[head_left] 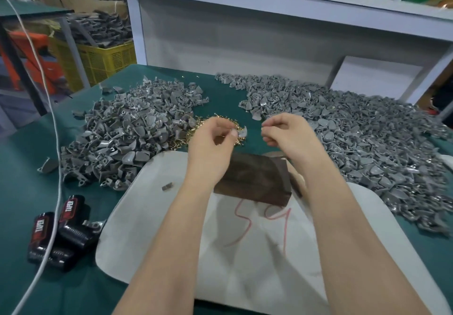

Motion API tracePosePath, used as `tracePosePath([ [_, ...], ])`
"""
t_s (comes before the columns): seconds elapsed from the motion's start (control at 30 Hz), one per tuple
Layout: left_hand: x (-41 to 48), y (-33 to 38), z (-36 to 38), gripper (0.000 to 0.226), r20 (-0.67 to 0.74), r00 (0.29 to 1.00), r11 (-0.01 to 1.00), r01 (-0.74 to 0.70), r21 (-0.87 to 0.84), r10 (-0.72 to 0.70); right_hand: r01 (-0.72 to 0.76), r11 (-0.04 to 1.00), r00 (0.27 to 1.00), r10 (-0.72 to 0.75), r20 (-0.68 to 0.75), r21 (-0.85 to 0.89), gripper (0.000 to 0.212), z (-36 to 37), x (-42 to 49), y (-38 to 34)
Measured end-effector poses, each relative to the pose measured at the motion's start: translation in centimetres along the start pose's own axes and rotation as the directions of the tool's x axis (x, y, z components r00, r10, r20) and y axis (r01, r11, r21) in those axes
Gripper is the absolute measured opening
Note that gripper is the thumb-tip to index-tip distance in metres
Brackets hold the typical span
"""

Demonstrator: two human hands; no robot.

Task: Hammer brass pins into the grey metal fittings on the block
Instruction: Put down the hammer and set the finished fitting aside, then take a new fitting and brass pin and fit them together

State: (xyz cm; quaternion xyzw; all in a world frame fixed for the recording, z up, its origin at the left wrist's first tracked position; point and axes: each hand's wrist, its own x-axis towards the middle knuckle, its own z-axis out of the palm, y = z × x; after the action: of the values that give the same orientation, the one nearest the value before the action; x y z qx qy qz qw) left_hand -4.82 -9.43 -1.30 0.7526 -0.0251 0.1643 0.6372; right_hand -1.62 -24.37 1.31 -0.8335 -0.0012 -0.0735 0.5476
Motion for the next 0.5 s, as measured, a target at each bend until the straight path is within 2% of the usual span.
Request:
tracePosePath([
  [0.07, -0.5, 0.1, 0.7, 0.014, 0.119, 0.992, 0.976, -0.069, 0.206, 0.045, 0.044, 0.999, 0.999, -0.044, 0.017, -0.031, 0.023, -1.1, -1.5, 0.4],
  [0.13, -0.9, 0.3, 1.1, 0.013, 0.203, 0.979, 0.918, -0.104, 0.383, 0.026, 0.103, 0.987, 0.995, -0.100, 0.028, -0.124, 0.025, -1.4, -2.8, 0.8],
  [0.23, -1.2, 0.5, 1.2, 0.014, 0.251, 0.968, 0.838, -0.123, 0.532, -0.017, 0.150, 0.960, 0.989, -0.146, 0.037, -0.236, 0.021, -1.0, -3.9, 1.3],
  [0.37, -1.4, 0.5, 1.2, 0.011, 0.246, 0.969, 0.826, -0.125, 0.550, -0.017, 0.185, 0.940, 0.983, -0.179, 0.047, -0.288, 0.015, -0.4, -3.9, 1.6],
  [0.5, -1.0, 0.5, 1.2, 0.010, 0.235, 0.971, 0.889, -0.141, 0.435, 0.039, 0.216, 0.963, 0.976, -0.219, -0.003, -0.165, 0.020, 0.0, -4.0, 1.5],
])
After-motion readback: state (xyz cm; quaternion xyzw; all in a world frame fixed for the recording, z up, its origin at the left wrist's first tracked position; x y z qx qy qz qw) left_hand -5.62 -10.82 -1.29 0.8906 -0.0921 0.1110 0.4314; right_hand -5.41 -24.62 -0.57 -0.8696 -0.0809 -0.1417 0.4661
